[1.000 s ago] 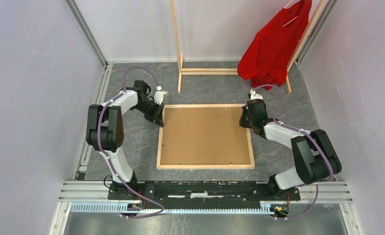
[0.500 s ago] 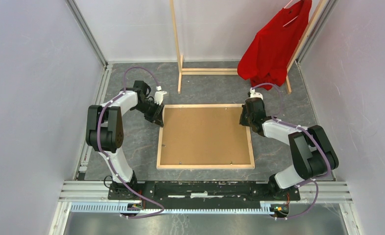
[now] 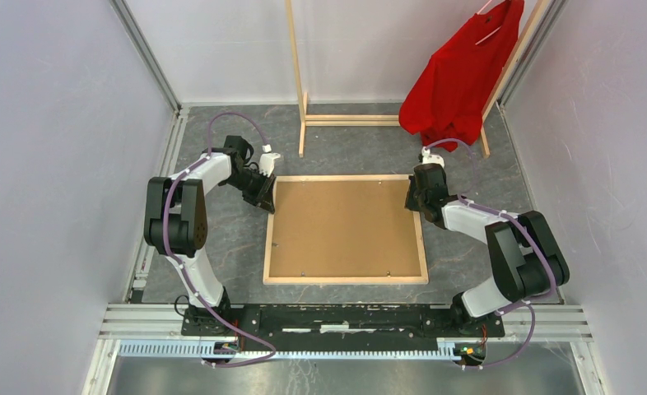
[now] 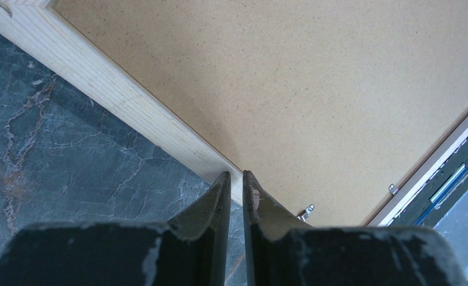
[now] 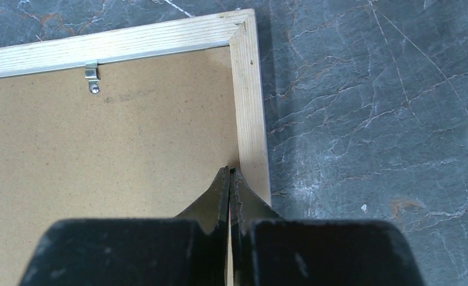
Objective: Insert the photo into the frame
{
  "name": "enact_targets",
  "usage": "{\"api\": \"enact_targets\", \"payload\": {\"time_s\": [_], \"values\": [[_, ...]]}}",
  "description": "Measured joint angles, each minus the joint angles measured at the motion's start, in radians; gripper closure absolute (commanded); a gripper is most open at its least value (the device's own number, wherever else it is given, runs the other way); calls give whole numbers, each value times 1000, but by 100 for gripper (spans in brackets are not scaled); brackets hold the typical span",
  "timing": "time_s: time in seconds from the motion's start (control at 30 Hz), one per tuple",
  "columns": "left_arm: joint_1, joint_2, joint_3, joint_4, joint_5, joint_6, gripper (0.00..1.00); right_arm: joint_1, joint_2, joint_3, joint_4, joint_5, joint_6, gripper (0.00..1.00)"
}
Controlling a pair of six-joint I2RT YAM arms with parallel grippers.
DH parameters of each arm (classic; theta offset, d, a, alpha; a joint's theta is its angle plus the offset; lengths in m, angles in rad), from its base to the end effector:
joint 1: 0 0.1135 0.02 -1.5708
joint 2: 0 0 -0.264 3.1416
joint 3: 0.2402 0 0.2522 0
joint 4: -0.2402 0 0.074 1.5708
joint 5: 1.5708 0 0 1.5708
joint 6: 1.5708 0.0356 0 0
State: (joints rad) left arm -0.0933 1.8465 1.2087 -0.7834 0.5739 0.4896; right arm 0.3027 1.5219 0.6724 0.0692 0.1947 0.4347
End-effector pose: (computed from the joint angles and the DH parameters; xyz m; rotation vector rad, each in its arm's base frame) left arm 0.3366 -0.0509 0.1671 0.8594 2.6503 -0.7648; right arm 0.2801 0.0803 0.1562 0.2489 2.3234 0.1384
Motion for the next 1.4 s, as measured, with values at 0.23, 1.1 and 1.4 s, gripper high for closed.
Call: {"api": "enact_targets", "payload": {"time_s": [0.23,1.1,1.4], "values": [[0,0,0,0,0,0,79,-3,-21,0,-7,-2,-8,100],[0,-2,-1,1,-6,0,80,-8,16,16,-3,-35,-13,100],[0,-2,-2,2,-7,0,80,-11,4,-17,40,-36,-14,100]]}}
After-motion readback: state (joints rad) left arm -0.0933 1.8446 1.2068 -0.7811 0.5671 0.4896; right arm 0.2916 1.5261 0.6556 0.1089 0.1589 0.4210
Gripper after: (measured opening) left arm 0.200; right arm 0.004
